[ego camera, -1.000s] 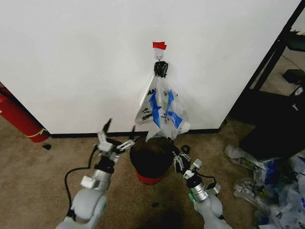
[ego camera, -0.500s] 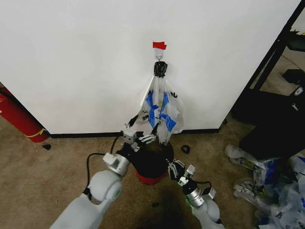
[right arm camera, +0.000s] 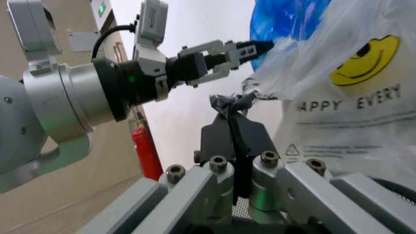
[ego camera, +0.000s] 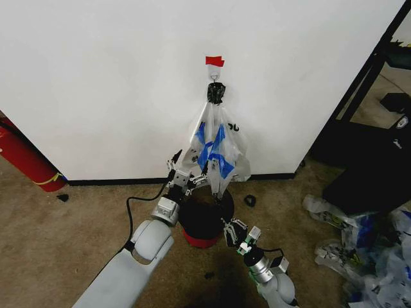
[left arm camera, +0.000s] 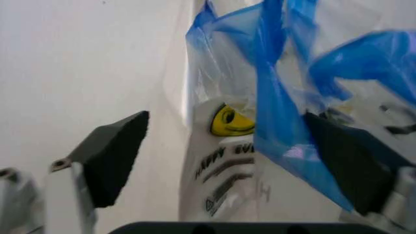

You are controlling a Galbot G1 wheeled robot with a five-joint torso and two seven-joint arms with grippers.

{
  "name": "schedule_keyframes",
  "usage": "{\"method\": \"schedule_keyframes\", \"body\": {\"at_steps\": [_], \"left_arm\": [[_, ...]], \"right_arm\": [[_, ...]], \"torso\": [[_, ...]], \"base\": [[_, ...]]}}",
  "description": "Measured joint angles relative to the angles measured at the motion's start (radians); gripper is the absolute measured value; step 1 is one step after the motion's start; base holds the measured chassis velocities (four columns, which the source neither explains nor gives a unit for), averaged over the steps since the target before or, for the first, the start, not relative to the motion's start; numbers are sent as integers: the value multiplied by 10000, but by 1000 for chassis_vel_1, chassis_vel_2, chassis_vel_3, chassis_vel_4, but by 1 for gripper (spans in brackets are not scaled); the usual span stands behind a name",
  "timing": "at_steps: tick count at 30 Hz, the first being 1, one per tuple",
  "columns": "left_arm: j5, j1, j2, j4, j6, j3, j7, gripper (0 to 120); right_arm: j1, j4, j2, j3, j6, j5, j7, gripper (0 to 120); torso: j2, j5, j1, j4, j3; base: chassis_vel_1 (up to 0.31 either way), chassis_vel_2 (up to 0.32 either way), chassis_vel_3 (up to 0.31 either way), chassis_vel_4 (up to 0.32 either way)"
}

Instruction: Pick up the garbage bag from the wall and place it over the trash bin.

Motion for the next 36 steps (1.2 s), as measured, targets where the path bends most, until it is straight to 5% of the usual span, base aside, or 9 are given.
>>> {"method": "schedule_keyframes", "body": {"at_steps": [24,29,36], "left_arm": [[-716,-310,-189,405,-847,233,104,0],[-896,27,-411,315,-1234,-44,-185,0],[-2621,932,-774,-134,-1571,-282,-278,0]], "right_arm": [[61,-125,-82,65,221,69,50,0],[55,-129,-112,59,230,435,328,0],[-90,-203,-273,-2,141,1341,819,0]], "torso": [[0,0,0,0,0],[0,0,0,0,0],[0,0,0,0,-1]], "base": [[0,0,0,0],[0,0,0,0],[0,0,0,0]]}}
